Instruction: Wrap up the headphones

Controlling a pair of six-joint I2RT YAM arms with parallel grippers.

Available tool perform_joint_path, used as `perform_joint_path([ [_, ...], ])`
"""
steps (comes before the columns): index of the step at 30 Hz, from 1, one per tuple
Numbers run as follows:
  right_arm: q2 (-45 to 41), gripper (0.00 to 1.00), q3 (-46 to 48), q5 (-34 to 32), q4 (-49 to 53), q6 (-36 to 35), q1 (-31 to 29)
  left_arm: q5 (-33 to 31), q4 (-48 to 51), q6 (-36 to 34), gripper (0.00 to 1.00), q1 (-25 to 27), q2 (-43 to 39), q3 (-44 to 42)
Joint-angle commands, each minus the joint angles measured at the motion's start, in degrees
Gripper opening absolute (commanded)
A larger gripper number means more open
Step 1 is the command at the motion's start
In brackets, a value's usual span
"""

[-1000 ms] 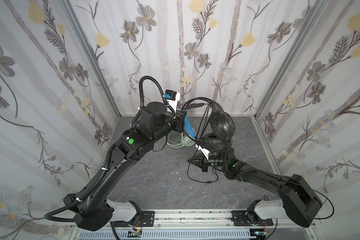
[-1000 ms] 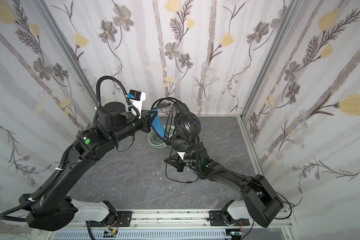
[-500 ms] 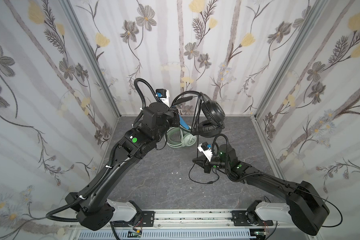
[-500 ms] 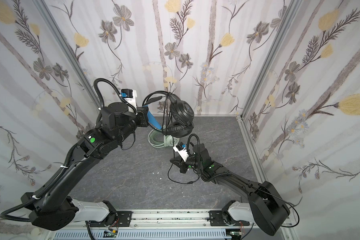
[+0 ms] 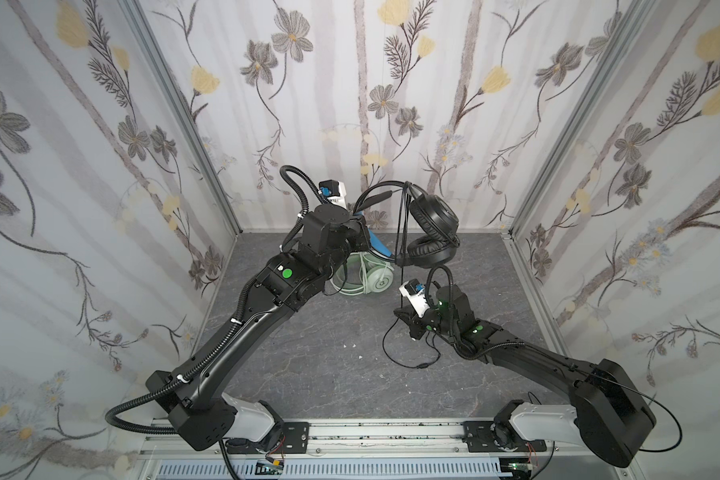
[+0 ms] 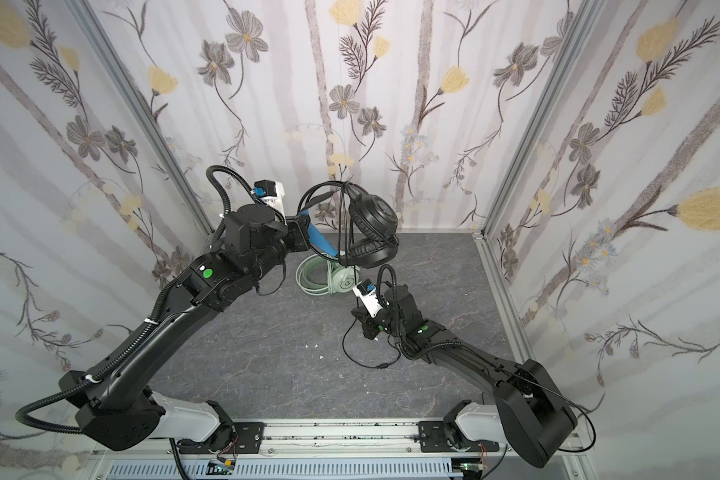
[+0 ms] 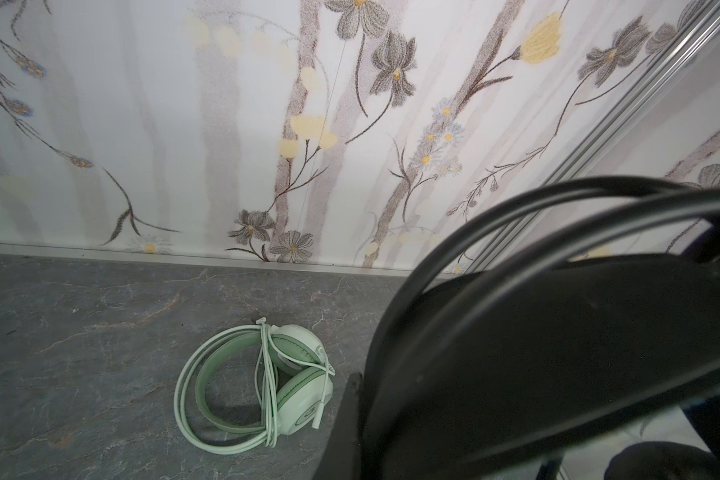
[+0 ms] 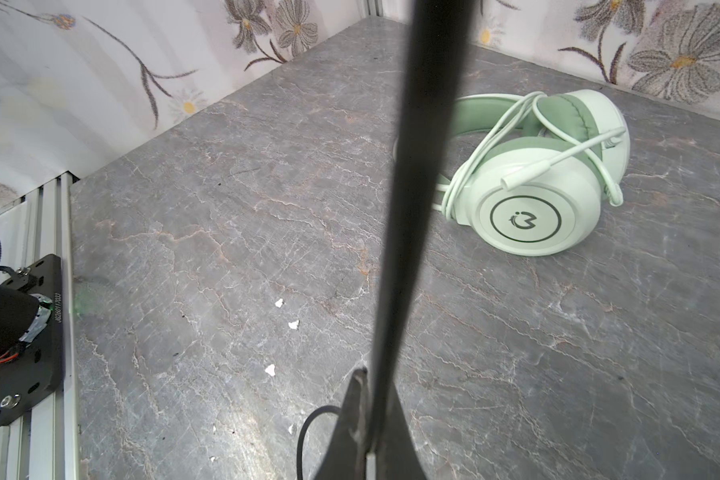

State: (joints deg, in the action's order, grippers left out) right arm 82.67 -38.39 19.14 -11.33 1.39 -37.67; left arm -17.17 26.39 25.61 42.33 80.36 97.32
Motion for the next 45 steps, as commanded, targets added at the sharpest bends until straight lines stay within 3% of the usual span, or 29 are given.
perform_joint_path([
  [1,0.38,0.0,-0.1,-0.05,3.64,-0.64,-0.44,-2.05,-13.69,6.65,0.0,-0.05,-0.55,-0.69],
  [9,-0.4,0.0,-2.35,-1.99,7.42,-3.66,-5.29,-6.23,-18.42,6.59,0.0,-0.05,2.64,-0.99],
  [16,-3.18,0.0,-3.69,-5.22,11.31,-5.33,-9.39,-14.21,-21.3,0.8,0.0,-0.73,5.91,-1.37],
  [21,-5.18,0.0,-4.06,-6.84,14.22,-6.01,-12.5,-16.48,-22.02,-1.68,0.0,-2.16,7.63,-2.54],
  [32,-9.14,0.0,-15.22,-15.87,26.14,-10.81,-15.34,-21.89,-22.22,-12.69,0.0,-2.24,9.17,-6.35],
  [40,-9.86,0.0,-24.6,-25.95,34.18,-18.94,-15.37,-18.91,-22.8,-26.83,0.0,-0.88,6.16,-10.29],
  [45,-8.7,0.0,-30.04,-33.56,38.12,-25.5,-15.33,-13.84,-14.03,-35.98,0.0,1.0,5.11,-9.13],
])
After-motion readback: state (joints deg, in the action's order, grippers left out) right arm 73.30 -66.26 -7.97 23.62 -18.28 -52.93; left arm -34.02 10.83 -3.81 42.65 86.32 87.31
